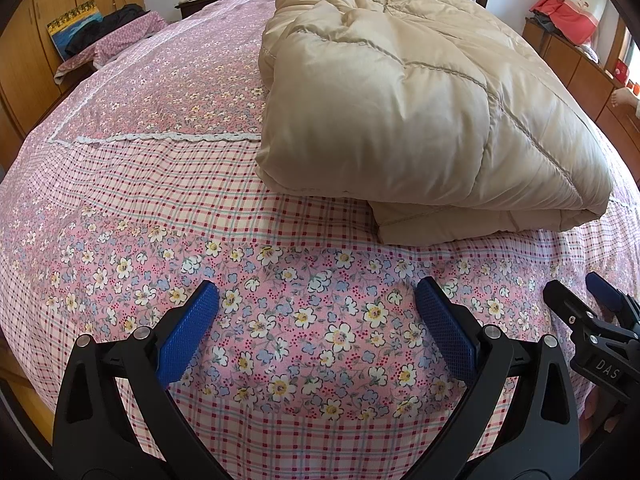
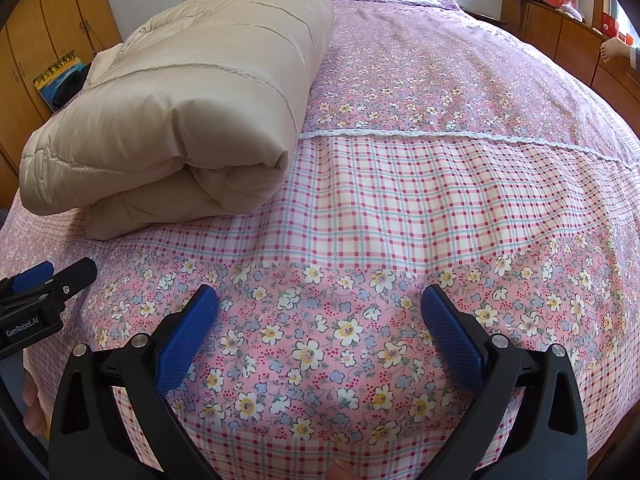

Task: Fold large clothes

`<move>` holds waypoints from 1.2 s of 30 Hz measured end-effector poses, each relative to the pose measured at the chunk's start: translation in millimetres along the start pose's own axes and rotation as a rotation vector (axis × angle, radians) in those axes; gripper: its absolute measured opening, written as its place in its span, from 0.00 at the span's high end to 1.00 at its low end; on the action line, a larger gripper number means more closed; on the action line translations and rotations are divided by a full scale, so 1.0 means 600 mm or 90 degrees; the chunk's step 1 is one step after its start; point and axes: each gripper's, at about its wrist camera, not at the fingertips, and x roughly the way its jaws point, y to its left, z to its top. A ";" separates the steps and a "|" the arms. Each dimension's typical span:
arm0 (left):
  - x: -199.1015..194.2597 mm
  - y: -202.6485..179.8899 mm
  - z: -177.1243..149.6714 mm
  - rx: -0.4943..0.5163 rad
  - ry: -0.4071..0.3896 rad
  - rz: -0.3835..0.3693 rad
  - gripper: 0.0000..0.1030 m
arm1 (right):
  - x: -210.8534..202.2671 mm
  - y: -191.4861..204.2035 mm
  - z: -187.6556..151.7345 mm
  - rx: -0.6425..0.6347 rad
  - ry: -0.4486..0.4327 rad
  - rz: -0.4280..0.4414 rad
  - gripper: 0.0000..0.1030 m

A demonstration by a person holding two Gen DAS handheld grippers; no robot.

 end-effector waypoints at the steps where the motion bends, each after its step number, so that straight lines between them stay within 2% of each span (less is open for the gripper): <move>1: 0.000 0.000 0.000 0.000 0.000 0.000 0.05 | 0.000 0.000 0.000 0.000 0.000 0.000 0.05; 29: 0.004 -0.007 -0.006 0.003 0.006 -0.001 0.05 | 0.001 0.001 -0.003 -0.001 -0.001 -0.002 0.05; 34: 0.002 0.003 -0.001 0.000 0.011 -0.023 0.04 | 0.002 0.002 -0.002 -0.005 0.003 -0.006 0.05; 36: -0.007 0.012 -0.002 0.022 0.010 -0.036 0.04 | -0.001 -0.001 0.001 -0.008 0.009 -0.002 0.05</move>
